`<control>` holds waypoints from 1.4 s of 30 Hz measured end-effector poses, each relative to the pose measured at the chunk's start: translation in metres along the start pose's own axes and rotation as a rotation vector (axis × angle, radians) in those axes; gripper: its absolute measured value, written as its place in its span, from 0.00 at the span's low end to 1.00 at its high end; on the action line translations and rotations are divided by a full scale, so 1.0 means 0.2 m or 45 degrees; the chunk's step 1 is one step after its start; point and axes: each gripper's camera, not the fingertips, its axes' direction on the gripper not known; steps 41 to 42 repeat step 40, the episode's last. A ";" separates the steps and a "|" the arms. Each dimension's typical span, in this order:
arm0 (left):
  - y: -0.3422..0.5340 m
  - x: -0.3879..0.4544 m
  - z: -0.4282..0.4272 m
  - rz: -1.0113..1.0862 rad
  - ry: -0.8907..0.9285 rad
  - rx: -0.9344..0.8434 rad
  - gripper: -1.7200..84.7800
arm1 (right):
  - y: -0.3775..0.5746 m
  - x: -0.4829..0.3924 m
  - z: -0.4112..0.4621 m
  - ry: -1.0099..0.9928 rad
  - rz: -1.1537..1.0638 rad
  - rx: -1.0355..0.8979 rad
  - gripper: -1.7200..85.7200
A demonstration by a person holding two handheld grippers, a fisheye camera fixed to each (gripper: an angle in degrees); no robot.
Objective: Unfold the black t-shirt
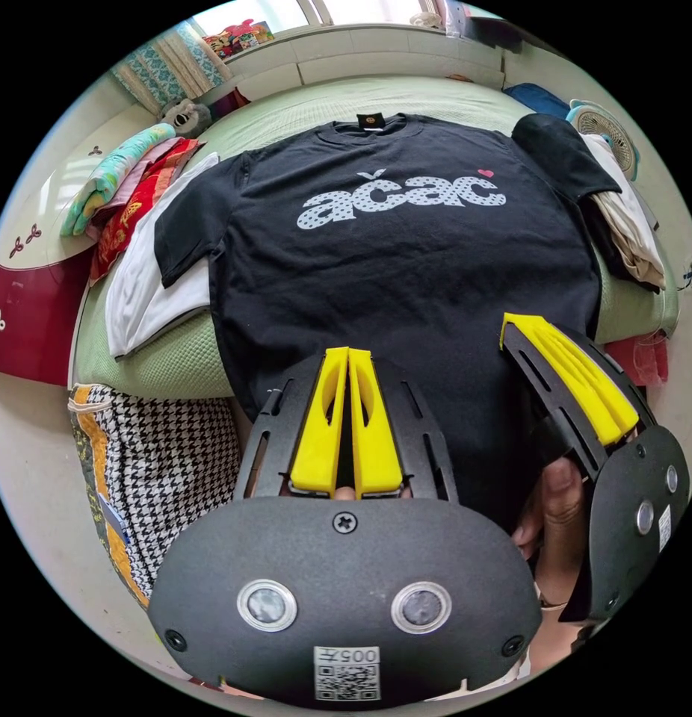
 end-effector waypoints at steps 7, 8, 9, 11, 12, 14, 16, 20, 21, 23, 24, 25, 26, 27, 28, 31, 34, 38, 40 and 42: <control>0.02 -0.07 -0.02 -0.004 0.010 0.001 0.02 | -0.04 -0.03 0.01 0.007 -0.003 0.002 0.01; 0.03 -0.08 -0.03 -0.005 0.013 0.001 0.02 | -0.04 -0.03 0.01 0.008 -0.003 0.002 0.01; 0.03 -0.09 -0.03 -0.006 0.015 0.001 0.02 | -0.05 -0.04 0.01 0.009 -0.004 0.000 0.01; 0.04 -0.12 -0.04 -0.010 0.022 0.002 0.02 | -0.07 -0.05 0.01 0.011 -0.008 -0.005 0.01; 0.04 -0.13 -0.04 -0.011 0.023 0.001 0.02 | -0.08 -0.05 0.01 0.016 -0.011 -0.010 0.01; 0.05 -0.16 -0.04 -0.011 0.021 -0.001 0.02 | -0.09 -0.07 0.02 0.028 -0.021 -0.016 0.01; 0.06 -0.19 -0.05 -0.012 0.026 0.001 0.02 | -0.10 -0.08 0.02 0.043 -0.035 -0.023 0.01; 0.08 -0.26 -0.06 -0.025 0.058 0.002 0.02 | -0.14 -0.09 0.02 0.050 -0.016 -0.033 0.01; 0.08 -0.28 -0.07 -0.025 0.062 0.001 0.02 | -0.16 -0.09 0.03 0.038 -0.013 -0.042 0.00; 0.09 -0.33 -0.07 -0.031 0.088 0.001 0.02 | -0.18 -0.09 0.03 0.014 -0.005 -0.050 0.00; 0.09 -0.35 -0.08 -0.034 0.096 0.001 0.02 | -0.19 -0.10 0.03 -0.002 -0.005 -0.053 0.00; 0.10 -0.38 -0.08 -0.042 0.116 0.000 0.02 | -0.19 -0.10 0.04 -0.009 -0.006 -0.055 0.00; 0.10 -0.42 -0.09 -0.053 0.143 0.000 0.02 | -0.21 -0.10 0.04 -0.022 -0.009 -0.061 0.00; 0.11 -0.45 -0.09 -0.059 0.158 -0.001 0.02 | -0.22 -0.11 0.04 -0.036 -0.015 -0.072 0.01; 0.12 -0.50 -0.10 -0.076 0.193 -0.004 0.02 | -0.23 -0.12 0.04 -0.048 -0.025 -0.078 0.01; 0.16 -0.67 -0.15 -0.184 0.210 0.091 0.02 | -0.26 -0.17 0.00 -0.195 -0.134 -0.035 0.01; 0.21 -0.88 -0.19 -0.252 0.205 0.244 0.02 | -0.34 -0.26 -0.12 -0.238 -0.237 0.162 0.01; 0.22 -1.23 -0.17 -0.405 0.194 0.328 0.02 | -0.56 -0.47 -0.17 -0.287 -0.329 0.197 0.06; 0.22 -1.37 -0.16 -0.421 0.187 0.375 0.02 | -0.65 -0.60 -0.16 -0.344 -0.432 0.214 0.10; 0.22 -1.37 -0.16 -0.421 0.187 0.375 0.02 | -0.65 -0.60 -0.16 -0.344 -0.432 0.214 0.10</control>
